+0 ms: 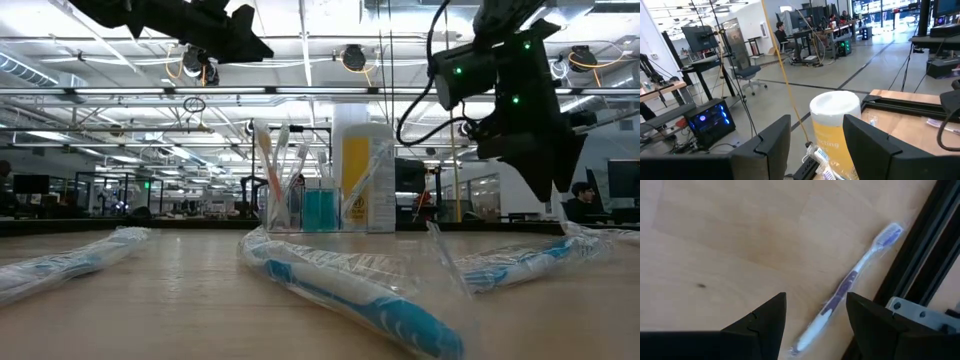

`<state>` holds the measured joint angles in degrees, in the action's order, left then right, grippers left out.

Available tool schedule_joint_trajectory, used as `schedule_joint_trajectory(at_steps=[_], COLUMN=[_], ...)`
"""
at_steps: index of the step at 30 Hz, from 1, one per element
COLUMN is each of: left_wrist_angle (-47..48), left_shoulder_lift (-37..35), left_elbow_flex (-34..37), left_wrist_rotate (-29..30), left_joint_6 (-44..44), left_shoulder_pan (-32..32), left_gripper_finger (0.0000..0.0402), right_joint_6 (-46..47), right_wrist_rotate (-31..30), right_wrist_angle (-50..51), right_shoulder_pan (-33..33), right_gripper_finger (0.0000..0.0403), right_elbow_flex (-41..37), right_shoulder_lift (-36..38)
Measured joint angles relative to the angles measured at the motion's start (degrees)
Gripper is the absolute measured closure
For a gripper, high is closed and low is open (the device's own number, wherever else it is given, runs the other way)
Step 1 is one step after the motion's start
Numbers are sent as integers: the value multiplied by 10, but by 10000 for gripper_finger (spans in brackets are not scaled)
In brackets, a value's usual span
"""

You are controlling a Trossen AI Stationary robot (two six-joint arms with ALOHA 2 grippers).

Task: Pick & Place toothbrushing station
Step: Put the violet toothbrush into the right section of the transparent organizer

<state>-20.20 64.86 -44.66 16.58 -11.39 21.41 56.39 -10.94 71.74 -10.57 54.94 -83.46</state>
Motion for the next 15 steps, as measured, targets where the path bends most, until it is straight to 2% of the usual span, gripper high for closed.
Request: schedule_joint_trajectory(at_steps=[15], left_wrist_angle=[6], left_shoulder_lift=[0], left_elbow_flex=[0], left_wrist_rotate=[-1], left_joint_6=[14], left_shoulder_pan=[-3], left_gripper_finger=[213], right_joint_6=[23], right_wrist_rotate=[4], right_wrist_angle=[-37], right_shoulder_pan=[-81], right_gripper_finger=[203], right_elbow_flex=[-121], right_shoulder_lift=[0])
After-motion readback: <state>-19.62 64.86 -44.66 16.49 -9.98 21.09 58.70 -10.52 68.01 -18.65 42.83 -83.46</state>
